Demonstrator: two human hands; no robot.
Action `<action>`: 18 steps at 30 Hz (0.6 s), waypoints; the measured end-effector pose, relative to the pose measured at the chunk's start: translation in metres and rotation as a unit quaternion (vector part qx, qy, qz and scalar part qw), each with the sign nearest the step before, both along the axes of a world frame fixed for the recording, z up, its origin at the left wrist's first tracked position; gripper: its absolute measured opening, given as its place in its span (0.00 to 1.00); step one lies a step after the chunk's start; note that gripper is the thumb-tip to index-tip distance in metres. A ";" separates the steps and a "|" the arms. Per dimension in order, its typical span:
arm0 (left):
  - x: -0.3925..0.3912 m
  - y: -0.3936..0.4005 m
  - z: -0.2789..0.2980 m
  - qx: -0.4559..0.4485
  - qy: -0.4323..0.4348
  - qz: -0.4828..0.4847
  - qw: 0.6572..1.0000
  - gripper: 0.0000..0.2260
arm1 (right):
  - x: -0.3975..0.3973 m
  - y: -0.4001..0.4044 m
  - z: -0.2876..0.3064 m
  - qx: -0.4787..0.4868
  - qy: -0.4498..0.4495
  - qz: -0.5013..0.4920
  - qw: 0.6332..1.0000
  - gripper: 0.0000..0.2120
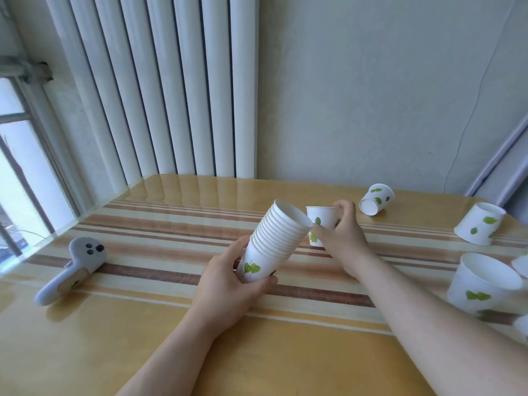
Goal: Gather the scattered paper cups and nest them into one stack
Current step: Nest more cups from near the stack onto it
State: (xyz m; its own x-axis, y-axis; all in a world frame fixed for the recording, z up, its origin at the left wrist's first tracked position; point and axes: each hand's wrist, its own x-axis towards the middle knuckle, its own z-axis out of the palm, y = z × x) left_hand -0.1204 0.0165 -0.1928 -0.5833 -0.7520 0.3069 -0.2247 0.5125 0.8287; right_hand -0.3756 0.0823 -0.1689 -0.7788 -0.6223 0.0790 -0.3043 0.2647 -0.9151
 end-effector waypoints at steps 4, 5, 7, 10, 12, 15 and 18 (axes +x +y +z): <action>0.001 0.003 0.002 -0.019 -0.011 -0.007 1.000 0.30 | 0.005 0.032 0.011 -0.265 -0.305 -0.015 0.915 0.29; 0.001 0.004 0.002 -0.022 -0.013 -0.008 1.000 0.29 | 0.009 0.041 0.021 -0.306 -0.349 0.009 0.886 0.20; 0.001 0.006 0.003 -0.023 -0.019 -0.009 1.000 0.28 | 0.022 0.057 0.038 -0.338 -0.364 0.070 0.865 0.11; 0.002 0.008 0.005 -0.037 -0.027 -0.011 0.999 0.29 | 0.039 0.067 0.051 -0.331 -0.288 0.146 0.887 0.17; 0.003 0.009 0.006 -0.046 -0.032 -0.013 0.998 0.30 | 0.050 0.067 0.050 -0.298 -0.227 0.165 0.912 0.28; 0.003 0.010 0.006 -0.056 -0.040 -0.019 0.997 0.30 | 0.061 0.066 0.039 -0.252 -0.174 0.152 0.940 0.36; 0.001 0.012 0.007 -0.078 -0.043 -0.026 0.996 0.29 | 0.068 0.069 0.029 -0.233 -0.156 0.143 0.949 0.39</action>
State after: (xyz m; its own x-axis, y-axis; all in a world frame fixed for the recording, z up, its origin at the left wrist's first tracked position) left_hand -0.1194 0.0284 -0.1858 -0.6489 -0.6675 0.3653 -0.2612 0.6463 0.7170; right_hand -0.3078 0.1513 -0.1397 -0.6138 -0.7659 0.1915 0.0022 -0.2443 -0.9697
